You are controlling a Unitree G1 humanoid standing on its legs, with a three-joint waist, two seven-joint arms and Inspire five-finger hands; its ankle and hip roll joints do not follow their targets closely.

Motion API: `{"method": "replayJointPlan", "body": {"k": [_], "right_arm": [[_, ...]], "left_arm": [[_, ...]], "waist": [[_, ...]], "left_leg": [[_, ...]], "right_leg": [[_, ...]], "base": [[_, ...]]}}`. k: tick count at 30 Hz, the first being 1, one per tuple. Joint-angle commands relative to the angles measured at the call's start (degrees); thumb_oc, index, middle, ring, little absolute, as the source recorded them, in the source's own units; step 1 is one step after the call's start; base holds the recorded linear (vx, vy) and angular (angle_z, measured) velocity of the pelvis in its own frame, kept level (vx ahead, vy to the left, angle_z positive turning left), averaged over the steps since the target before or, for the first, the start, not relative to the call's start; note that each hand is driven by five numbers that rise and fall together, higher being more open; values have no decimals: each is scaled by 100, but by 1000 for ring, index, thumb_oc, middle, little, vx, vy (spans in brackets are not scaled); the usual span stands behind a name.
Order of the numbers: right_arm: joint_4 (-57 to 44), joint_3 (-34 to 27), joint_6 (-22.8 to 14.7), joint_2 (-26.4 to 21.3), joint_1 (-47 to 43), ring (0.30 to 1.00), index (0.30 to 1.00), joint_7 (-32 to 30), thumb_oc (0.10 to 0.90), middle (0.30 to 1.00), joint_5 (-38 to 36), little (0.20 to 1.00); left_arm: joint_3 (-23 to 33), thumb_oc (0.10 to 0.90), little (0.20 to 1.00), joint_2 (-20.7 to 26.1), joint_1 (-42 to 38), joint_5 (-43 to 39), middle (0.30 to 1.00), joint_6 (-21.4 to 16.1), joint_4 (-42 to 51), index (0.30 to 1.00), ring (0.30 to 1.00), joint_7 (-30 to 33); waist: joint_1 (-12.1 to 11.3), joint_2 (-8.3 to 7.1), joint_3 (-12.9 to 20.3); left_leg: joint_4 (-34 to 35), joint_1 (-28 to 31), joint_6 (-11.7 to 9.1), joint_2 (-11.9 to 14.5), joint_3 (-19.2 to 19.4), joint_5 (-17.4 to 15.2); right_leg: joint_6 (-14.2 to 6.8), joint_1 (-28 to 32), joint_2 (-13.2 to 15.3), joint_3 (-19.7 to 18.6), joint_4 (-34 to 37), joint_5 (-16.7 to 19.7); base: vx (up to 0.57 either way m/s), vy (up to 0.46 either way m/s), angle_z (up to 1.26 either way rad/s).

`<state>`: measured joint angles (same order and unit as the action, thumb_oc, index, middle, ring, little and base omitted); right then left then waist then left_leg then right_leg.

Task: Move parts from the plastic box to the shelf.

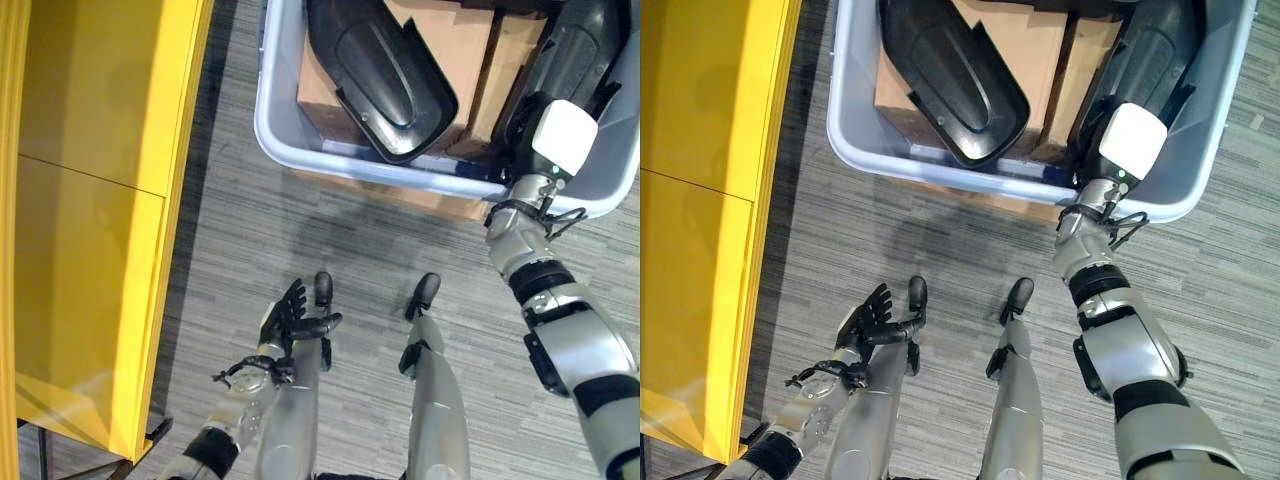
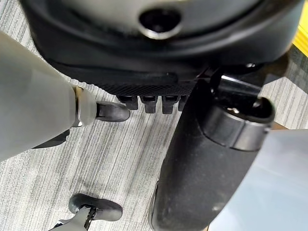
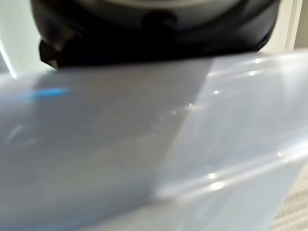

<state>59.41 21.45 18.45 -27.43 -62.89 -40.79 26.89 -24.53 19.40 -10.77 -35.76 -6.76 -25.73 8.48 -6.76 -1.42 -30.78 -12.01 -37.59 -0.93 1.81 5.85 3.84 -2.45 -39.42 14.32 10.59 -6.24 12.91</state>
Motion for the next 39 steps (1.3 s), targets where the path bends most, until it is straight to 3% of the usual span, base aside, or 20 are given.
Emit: {"method": "replayJointPlan", "body": {"k": [1,14,24,30,32,39], "right_arm": [[847,209,164,-381,756,300,300,734,400,300,-470,300],[608,228,18,-302,682,300,300,715,400,300,-802,300],[-1677,-179,260,-85,1199,300,300,480,400,300,-654,300],[-2443,-572,119,195,1576,300,300,513,400,300,-1136,300],[-2602,-758,26,333,1829,300,300,521,400,300,-1345,300],[-3210,-1180,-176,412,2721,300,300,524,400,300,-1371,300]], "left_arm": [[-81,900,1000,41,416,-106,1000,-242,646,1000,1000,-39],[-43,900,1000,14,301,-87,1000,-265,534,1000,1000,26],[251,900,1000,-48,210,-16,1000,-209,370,1000,1000,163],[418,900,1000,-14,262,21,1000,-100,256,1000,1000,148],[531,900,1000,11,272,78,1000,-26,109,1000,1000,115],[849,900,1000,32,544,339,1000,49,-266,1000,1000,-95]], "waist": [[74,477,99],[129,315,99],[334,5,99],[377,-155,99],[391,-245,115],[430,-348,753]], "left_leg": [[378,-115,-220,446,-448,236],[468,314,-202,476,-417,190],[424,1115,-198,519,-329,8],[416,1588,-185,583,-291,-62],[477,2021,-201,627,-269,-89],[852,2688,-223,667,-212,-45]], "right_leg": [[-485,284,470,-398,-611,-406],[-494,659,440,-390,-571,-435],[-503,1450,405,-456,-491,-488],[-496,1881,363,-488,-411,-501],[-502,2278,336,-482,-328,-549],[-537,2912,224,-385,-9,-594]], "base": [[0,0,0],[0,0,0],[8,-2,-2],[31,-19,-15],[56,-56,-9],[71,-38,-3]]}}
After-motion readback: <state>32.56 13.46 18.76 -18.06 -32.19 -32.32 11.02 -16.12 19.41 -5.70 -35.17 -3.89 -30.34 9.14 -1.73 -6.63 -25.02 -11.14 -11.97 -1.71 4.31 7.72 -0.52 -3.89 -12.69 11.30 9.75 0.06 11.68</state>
